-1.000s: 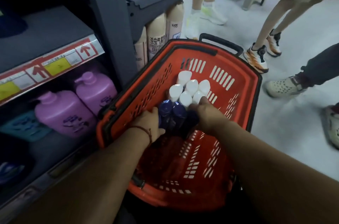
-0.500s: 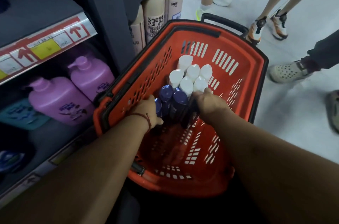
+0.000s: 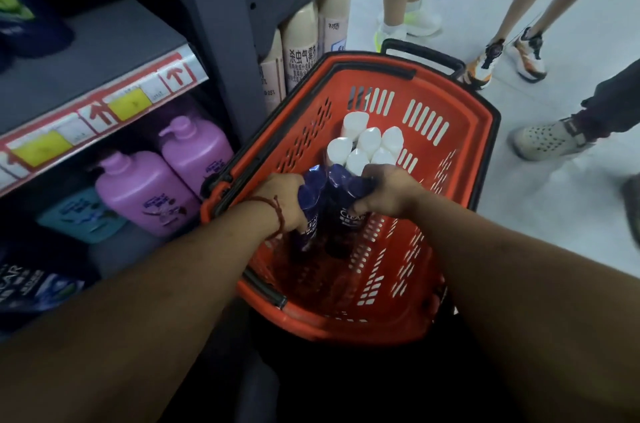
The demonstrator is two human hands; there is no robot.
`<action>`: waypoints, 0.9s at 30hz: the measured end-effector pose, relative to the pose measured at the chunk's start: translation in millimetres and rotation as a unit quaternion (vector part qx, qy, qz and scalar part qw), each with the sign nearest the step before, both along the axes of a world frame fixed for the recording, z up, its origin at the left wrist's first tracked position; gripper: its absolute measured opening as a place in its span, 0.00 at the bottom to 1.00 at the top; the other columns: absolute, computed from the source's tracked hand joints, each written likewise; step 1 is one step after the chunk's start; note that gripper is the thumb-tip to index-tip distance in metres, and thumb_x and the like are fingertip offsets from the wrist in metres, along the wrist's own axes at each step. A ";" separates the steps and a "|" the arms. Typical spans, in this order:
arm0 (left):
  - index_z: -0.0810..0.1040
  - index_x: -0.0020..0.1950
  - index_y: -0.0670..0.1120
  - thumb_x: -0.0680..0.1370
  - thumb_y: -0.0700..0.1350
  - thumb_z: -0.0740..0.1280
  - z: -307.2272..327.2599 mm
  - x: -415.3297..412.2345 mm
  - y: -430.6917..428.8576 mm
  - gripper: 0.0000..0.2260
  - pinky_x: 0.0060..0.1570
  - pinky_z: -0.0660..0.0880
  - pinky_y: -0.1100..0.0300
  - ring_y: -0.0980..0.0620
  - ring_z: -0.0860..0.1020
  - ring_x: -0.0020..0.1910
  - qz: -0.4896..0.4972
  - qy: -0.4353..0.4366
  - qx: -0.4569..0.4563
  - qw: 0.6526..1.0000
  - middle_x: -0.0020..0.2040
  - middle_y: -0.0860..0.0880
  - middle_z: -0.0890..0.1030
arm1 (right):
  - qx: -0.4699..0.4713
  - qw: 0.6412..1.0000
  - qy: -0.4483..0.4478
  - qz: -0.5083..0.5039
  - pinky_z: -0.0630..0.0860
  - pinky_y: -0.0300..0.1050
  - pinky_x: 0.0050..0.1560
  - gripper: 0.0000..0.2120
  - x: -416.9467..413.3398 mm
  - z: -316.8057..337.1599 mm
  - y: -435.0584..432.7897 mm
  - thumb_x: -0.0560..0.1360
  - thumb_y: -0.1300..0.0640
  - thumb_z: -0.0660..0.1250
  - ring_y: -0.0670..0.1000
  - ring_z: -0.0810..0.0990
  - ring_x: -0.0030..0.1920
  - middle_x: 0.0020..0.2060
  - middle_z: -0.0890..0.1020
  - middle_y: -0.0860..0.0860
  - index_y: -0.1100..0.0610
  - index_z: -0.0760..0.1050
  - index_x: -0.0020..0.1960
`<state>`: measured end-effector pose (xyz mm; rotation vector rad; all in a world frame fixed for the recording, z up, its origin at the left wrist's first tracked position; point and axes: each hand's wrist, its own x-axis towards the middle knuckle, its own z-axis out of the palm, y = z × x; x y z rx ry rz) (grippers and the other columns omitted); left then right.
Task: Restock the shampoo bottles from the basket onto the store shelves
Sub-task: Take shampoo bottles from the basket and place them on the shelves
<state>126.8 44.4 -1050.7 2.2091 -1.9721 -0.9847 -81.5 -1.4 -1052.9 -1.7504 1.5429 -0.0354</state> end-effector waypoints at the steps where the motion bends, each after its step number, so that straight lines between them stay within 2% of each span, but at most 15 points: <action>1: 0.78 0.48 0.45 0.62 0.39 0.81 14.2 1.8 -0.3 0.19 0.32 0.82 0.48 0.43 0.83 0.32 0.007 0.015 0.006 1.000 0.44 0.44 0.83 | -0.004 0.999 -0.031 -0.027 0.80 0.52 0.53 0.24 2.6 8.2 0.9 0.63 0.54 0.82 0.56 0.81 0.52 0.52 0.82 0.55 0.57 0.77 0.55; 2: 0.78 0.47 0.45 0.62 0.39 0.81 29.1 4.2 -0.3 0.18 0.29 0.82 0.46 0.43 0.83 0.30 0.013 0.025 0.007 1.000 0.42 0.43 0.83 | -0.014 0.997 -0.059 -0.051 0.80 0.54 0.55 0.25 5.2 17.9 1.7 0.62 0.53 0.82 0.58 0.82 0.52 0.51 0.82 0.56 0.57 0.77 0.54; 4: 0.79 0.45 0.47 0.61 0.39 0.81 58.5 11.8 1.9 0.17 0.31 0.82 0.45 0.43 0.84 0.30 0.029 0.046 -0.002 0.999 0.39 0.43 0.84 | -0.040 0.989 -0.117 -0.086 0.81 0.55 0.53 0.28 10.7 41.6 4.9 0.57 0.49 0.82 0.58 0.83 0.49 0.48 0.84 0.58 0.58 0.78 0.51; 7: 0.81 0.44 0.49 0.59 0.47 0.83 104.2 30.0 13.7 0.18 0.41 0.82 0.54 0.47 0.83 0.39 0.047 0.042 -0.063 0.996 0.41 0.49 0.84 | -0.076 0.964 -0.220 -0.126 0.77 0.48 0.44 0.30 17.0 78.8 10.8 0.51 0.45 0.80 0.52 0.81 0.40 0.40 0.85 0.55 0.59 0.80 0.48; 10: 0.82 0.45 0.51 0.59 0.49 0.82 151.7 51.0 34.2 0.17 0.43 0.77 0.59 0.52 0.81 0.42 0.083 0.083 -0.105 0.988 0.43 0.52 0.84 | -0.099 0.920 -0.346 -0.158 0.79 0.49 0.44 0.17 23.9 118.4 25.6 0.62 0.55 0.80 0.51 0.83 0.41 0.43 0.87 0.57 0.60 0.84 0.49; 11: 0.83 0.45 0.50 0.61 0.47 0.82 166.7 57.5 43.8 0.15 0.40 0.76 0.60 0.52 0.79 0.40 0.101 0.109 -0.110 0.983 0.42 0.51 0.84 | -0.099 0.900 -0.388 -0.170 0.80 0.49 0.45 0.13 27.8 130.6 31.6 0.66 0.58 0.79 0.51 0.84 0.40 0.42 0.87 0.57 0.61 0.84 0.49; 13: 0.84 0.42 0.47 0.62 0.45 0.81 191.8 70.4 63.5 0.12 0.34 0.72 0.61 0.52 0.75 0.35 0.149 0.178 -0.131 0.964 0.36 0.50 0.80 | -0.085 0.861 -0.461 -0.196 0.80 0.46 0.42 0.09 39.8 151.8 43.3 0.71 0.59 0.75 0.50 0.84 0.37 0.39 0.86 0.54 0.63 0.83 0.49; 15: 0.85 0.40 0.45 0.62 0.45 0.81 208.5 86.0 83.1 0.11 0.36 0.72 0.59 0.50 0.76 0.36 0.217 0.274 -0.159 0.923 0.35 0.48 0.81 | -0.050 0.825 -0.518 -0.220 0.81 0.50 0.46 0.13 60.0 168.2 51.9 0.72 0.55 0.75 0.52 0.84 0.39 0.40 0.85 0.54 0.63 0.82 0.52; 18: 0.85 0.46 0.42 0.61 0.50 0.80 223.1 110.3 111.6 0.18 0.49 0.76 0.53 0.47 0.81 0.45 0.306 0.407 -0.201 0.837 0.45 0.45 0.86 | 0.049 0.771 -0.599 -0.212 0.80 0.64 0.54 0.24 98.8 190.0 66.5 0.72 0.48 0.75 0.61 0.83 0.45 0.44 0.84 0.60 0.64 0.79 0.58; 20: 0.85 0.48 0.49 0.65 0.55 0.78 226.7 126.3 131.6 0.16 0.58 0.77 0.47 0.46 0.81 0.52 0.334 0.474 -0.211 0.787 0.46 0.49 0.85 | 0.098 0.757 -0.619 -0.184 0.78 0.70 0.55 0.22 125.5 202.2 75.2 0.73 0.43 0.73 0.64 0.83 0.44 0.40 0.82 0.60 0.61 0.77 0.54; 21: 0.85 0.49 0.51 0.68 0.57 0.76 227.2 134.2 142.0 0.14 0.60 0.76 0.42 0.45 0.80 0.54 0.338 0.513 -0.199 0.763 0.48 0.50 0.85 | 0.112 0.759 -0.618 -0.173 0.78 0.70 0.56 0.22 139.0 206.3 77.4 0.74 0.41 0.72 0.63 0.82 0.43 0.40 0.81 0.60 0.60 0.77 0.52; 23: 0.82 0.61 0.51 0.72 0.62 0.70 225.8 150.3 162.4 0.23 0.61 0.73 0.35 0.43 0.80 0.60 0.328 0.589 -0.147 0.724 0.58 0.47 0.83 | 0.141 0.769 -0.603 -0.160 0.81 0.67 0.52 0.27 166.4 215.0 82.4 0.73 0.37 0.71 0.61 0.82 0.40 0.41 0.81 0.61 0.61 0.77 0.54; 25: 0.78 0.67 0.50 0.73 0.67 0.64 223.5 165.0 179.6 0.30 0.62 0.73 0.37 0.43 0.80 0.62 0.320 0.610 -0.125 0.715 0.62 0.45 0.82 | 0.186 0.780 -0.578 -0.154 0.83 0.59 0.41 0.28 194.0 221.7 87.1 0.74 0.36 0.69 0.59 0.83 0.36 0.39 0.82 0.61 0.61 0.76 0.55; 27: 0.79 0.66 0.48 0.74 0.69 0.61 220.1 178.1 190.4 0.31 0.62 0.75 0.40 0.43 0.81 0.60 0.357 0.613 -0.137 0.692 0.61 0.45 0.82 | 0.246 0.780 -0.557 -0.145 0.83 0.54 0.35 0.23 220.2 224.5 92.8 0.78 0.38 0.66 0.58 0.83 0.33 0.34 0.81 0.60 0.60 0.75 0.51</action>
